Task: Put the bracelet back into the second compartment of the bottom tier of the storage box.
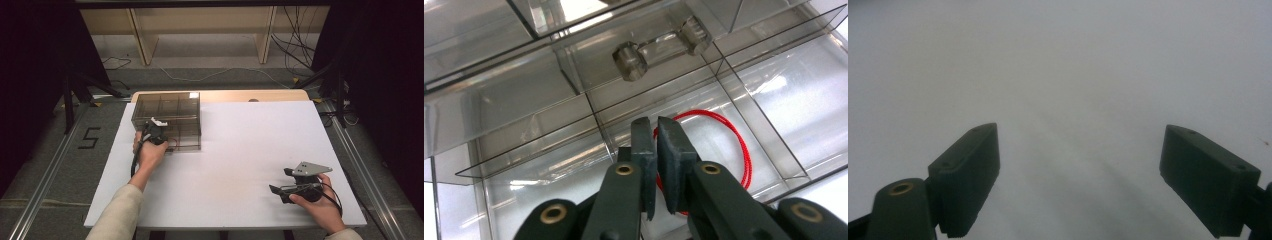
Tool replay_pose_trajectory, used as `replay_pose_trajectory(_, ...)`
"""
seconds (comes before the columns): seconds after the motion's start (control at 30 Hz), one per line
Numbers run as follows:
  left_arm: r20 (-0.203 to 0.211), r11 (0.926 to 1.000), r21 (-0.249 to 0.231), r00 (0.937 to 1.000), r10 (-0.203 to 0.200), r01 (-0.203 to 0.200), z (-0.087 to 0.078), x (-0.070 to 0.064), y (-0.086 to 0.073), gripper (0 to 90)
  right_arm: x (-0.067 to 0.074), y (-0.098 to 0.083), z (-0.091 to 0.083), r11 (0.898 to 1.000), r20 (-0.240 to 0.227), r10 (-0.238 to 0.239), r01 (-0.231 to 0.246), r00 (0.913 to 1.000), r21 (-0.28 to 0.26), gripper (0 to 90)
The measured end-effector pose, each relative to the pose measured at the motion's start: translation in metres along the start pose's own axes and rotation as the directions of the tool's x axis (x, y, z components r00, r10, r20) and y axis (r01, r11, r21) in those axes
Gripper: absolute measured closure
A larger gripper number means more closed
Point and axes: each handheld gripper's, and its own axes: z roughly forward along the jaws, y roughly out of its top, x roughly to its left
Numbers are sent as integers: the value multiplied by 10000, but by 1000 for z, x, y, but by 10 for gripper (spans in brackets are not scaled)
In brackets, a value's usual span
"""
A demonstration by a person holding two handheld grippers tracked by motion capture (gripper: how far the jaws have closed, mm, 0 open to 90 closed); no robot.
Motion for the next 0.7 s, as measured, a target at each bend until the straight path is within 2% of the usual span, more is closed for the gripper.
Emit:
replay_pose_trajectory(0.33, -31, 9998, -176, 10000, -26, 25, -4, 0, 1, 793, 0, 0, 0, 10000, -23, -8, 8, 10000, 12, 170)
replay_pose_trajectory(0.7, 224, 9989, -461, 9997, -8, 19, -17, -1, 3, 673, 0, 0, 0, 10000, -36, -14, 14, 10000, 17, 170)
